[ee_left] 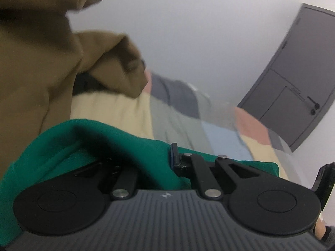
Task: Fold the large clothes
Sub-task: 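Lower the hoodie onto the bed and open both grippers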
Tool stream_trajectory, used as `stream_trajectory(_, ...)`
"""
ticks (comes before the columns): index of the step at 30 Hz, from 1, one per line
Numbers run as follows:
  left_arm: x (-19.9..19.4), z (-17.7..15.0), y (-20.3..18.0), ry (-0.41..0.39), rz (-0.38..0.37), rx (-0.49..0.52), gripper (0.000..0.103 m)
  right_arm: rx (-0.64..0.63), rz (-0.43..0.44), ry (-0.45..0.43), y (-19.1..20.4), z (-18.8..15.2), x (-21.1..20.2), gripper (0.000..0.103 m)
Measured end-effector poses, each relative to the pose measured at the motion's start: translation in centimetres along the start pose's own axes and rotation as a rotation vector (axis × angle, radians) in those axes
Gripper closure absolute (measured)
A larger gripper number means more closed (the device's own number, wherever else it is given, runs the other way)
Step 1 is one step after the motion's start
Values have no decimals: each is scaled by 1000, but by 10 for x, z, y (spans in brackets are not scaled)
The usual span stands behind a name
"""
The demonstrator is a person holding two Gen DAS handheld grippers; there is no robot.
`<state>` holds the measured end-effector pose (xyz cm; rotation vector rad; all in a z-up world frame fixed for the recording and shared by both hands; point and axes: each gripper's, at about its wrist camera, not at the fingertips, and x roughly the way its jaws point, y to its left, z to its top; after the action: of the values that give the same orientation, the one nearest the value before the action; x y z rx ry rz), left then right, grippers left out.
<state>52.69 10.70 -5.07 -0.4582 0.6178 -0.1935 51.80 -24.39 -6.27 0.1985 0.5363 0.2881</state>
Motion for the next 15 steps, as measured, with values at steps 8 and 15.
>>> stream_trajectory(8,-7,-6,-9,28,27,33,63,30,9,23,-6,2,1,73)
stream_trajectory(15,-82,-18,-37,-1,53,71,47,26,8,2,16,4,-58,49)
